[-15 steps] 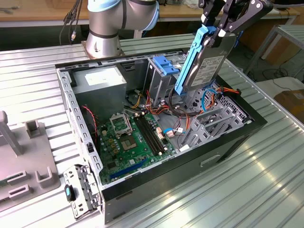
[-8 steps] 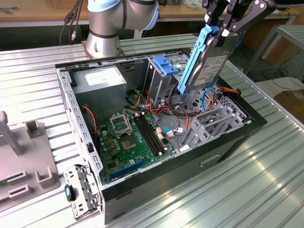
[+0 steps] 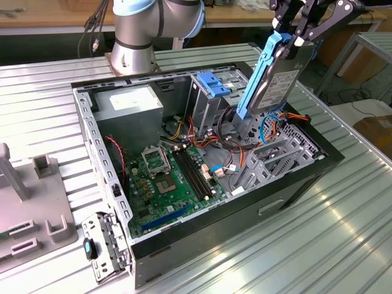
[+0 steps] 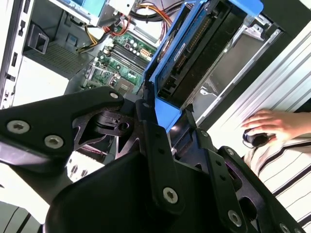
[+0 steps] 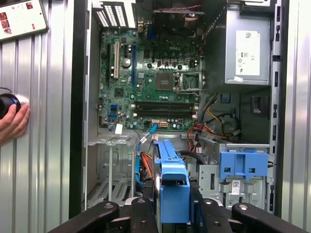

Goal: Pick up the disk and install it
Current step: 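Pick up the disk, then insert the disk into the insertion slot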

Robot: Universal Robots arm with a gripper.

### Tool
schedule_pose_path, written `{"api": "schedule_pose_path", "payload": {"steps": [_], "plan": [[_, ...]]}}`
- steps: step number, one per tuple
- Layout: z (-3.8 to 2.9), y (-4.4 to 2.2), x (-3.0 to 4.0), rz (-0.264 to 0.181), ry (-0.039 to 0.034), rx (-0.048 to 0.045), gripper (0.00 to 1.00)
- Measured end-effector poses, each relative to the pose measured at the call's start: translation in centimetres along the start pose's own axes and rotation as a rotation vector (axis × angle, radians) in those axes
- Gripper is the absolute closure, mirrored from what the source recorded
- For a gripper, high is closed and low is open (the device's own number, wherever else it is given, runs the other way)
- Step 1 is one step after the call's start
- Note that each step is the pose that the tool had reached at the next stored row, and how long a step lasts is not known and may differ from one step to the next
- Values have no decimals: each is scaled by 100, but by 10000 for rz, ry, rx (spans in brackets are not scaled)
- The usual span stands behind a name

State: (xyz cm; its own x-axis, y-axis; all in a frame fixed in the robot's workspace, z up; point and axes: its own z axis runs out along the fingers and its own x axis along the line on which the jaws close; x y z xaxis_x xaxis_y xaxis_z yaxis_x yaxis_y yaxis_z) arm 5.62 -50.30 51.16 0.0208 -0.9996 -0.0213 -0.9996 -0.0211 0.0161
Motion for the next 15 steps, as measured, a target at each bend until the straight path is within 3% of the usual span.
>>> {"api": "schedule_pose_path", "payload": {"steps": [7,15], "plan": [[-3,-226,5,-1,-1,0,64],[-4,-251,5,0,0,0,64]]}}
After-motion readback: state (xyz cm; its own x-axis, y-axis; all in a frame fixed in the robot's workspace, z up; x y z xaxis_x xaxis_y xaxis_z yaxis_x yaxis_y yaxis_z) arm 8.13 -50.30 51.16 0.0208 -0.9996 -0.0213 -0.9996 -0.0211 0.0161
